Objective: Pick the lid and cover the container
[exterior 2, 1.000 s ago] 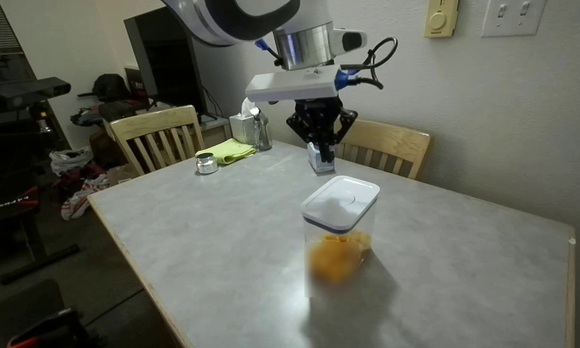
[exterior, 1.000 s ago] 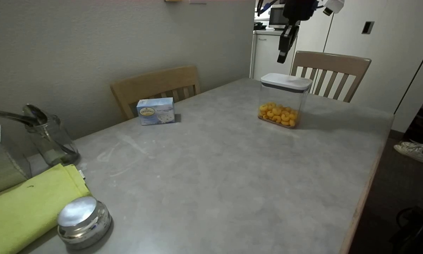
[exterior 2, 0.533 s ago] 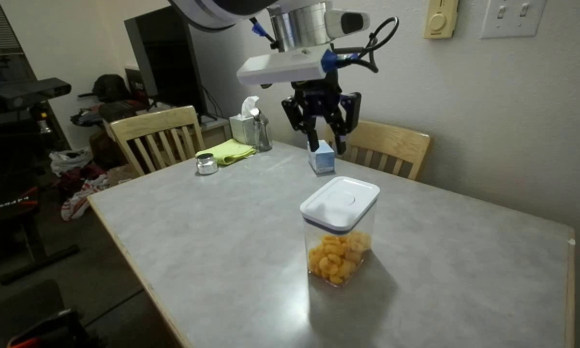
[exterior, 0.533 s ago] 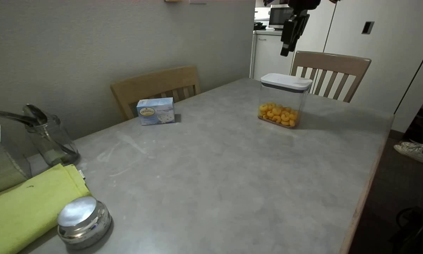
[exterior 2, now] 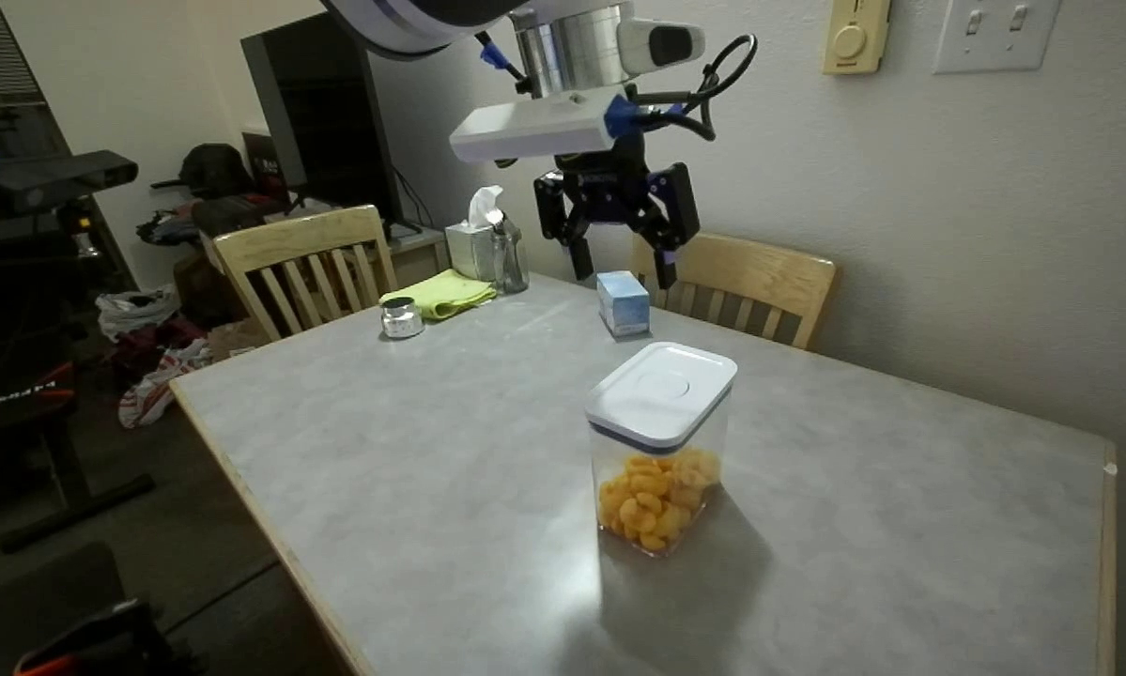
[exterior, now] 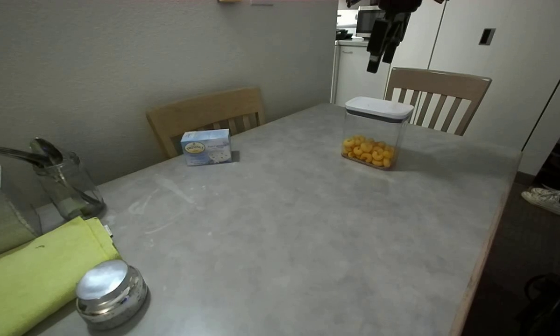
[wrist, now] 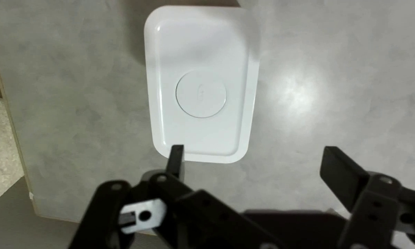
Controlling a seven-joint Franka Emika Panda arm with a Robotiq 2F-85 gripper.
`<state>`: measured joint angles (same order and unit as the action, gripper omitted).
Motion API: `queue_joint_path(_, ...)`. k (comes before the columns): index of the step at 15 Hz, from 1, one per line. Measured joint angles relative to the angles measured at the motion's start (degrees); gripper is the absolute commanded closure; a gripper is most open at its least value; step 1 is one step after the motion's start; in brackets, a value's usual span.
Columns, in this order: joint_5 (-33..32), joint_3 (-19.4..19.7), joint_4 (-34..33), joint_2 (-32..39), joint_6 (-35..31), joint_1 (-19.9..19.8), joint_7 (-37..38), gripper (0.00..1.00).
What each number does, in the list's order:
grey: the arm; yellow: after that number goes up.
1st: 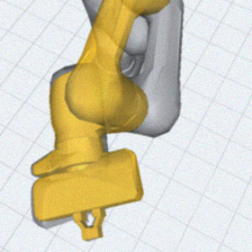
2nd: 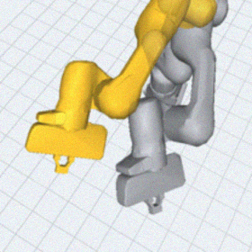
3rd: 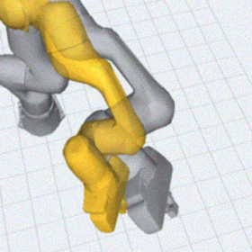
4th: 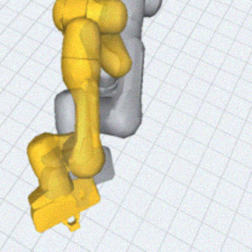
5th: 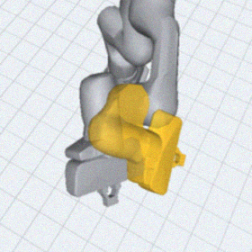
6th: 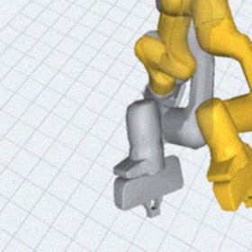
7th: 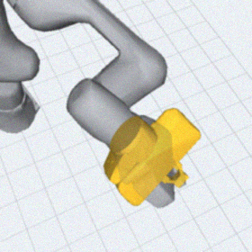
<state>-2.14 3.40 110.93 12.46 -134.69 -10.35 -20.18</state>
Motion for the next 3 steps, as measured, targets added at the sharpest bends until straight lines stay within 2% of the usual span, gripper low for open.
queue_joint_path(3,-0.2,0.0,0.1,0.1,0.0,0.6,0.5,0.0)
